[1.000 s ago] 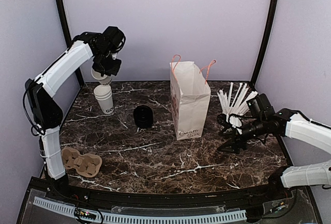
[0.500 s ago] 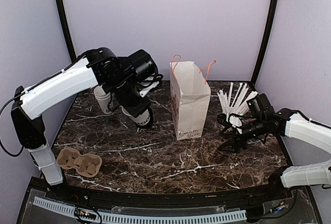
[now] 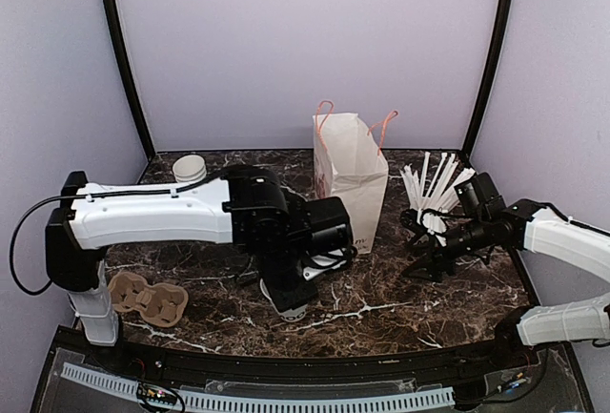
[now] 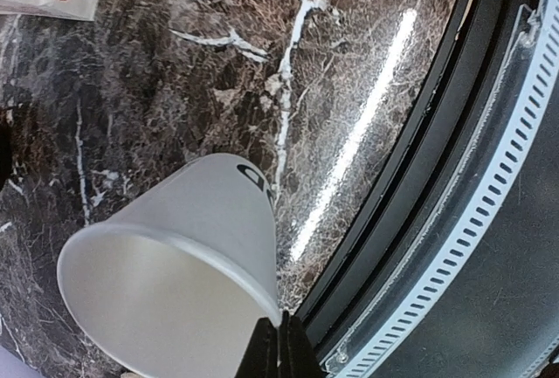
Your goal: Pack the takeout coffee
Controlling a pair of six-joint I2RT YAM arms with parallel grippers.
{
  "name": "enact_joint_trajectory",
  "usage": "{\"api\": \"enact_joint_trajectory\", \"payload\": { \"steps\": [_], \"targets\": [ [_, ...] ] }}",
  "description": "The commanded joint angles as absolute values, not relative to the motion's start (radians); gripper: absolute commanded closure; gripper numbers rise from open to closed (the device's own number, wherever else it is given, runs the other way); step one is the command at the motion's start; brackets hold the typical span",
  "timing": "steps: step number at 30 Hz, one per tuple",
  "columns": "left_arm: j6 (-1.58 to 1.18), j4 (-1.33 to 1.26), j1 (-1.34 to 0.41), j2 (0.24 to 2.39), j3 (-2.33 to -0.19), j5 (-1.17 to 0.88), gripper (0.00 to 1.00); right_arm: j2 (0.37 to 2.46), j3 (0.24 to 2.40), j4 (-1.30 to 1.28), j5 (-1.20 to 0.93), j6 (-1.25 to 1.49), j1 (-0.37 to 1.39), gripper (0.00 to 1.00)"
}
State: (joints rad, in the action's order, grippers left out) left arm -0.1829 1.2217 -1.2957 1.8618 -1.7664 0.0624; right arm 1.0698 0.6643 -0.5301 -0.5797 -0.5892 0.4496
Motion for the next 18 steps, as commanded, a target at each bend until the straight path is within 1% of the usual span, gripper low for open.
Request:
{"api": "enact_joint_trajectory", "payload": {
  "steps": [1,11,12,14,15,16,18],
  "targets": [
    [-0.149,1.246,-1.33,1.945,-1.829,0.079,1.0,1.074,0.659,-0.511,-0.582,-0.583,0.439,0.26],
    [-0.102,1.2,-1.341,2.019,-1.89,0.088,1.0,1.094,0.66,-0.512,-0.577,-0.583,0.437,0.26],
    [-0.101,1.2,-1.341,2.022,-1.89,0.09,0.99,1.096,0.66,-0.511,-0.577,-0.583,0.437,0.26],
    [-0.1,1.206,-1.342,2.022,-1.893,0.101,0.84,1.099,0.66,-0.511,-0.575,-0.583,0.437,0.26],
    [-0.1,1.209,-1.343,2.022,-1.9,0.106,0.81,1.101,0.66,-0.511,-0.574,-0.583,0.436,0.26],
    [-0.1,1.218,-1.344,2.02,-1.903,0.116,0.75,1.102,0.66,-0.511,-0.574,-0.583,0.436,0.26],
    [-0.096,1.227,-1.345,2.013,-1.918,0.128,0.69,1.103,0.66,-0.509,-0.572,-0.583,0.435,0.26]
  ]
}}
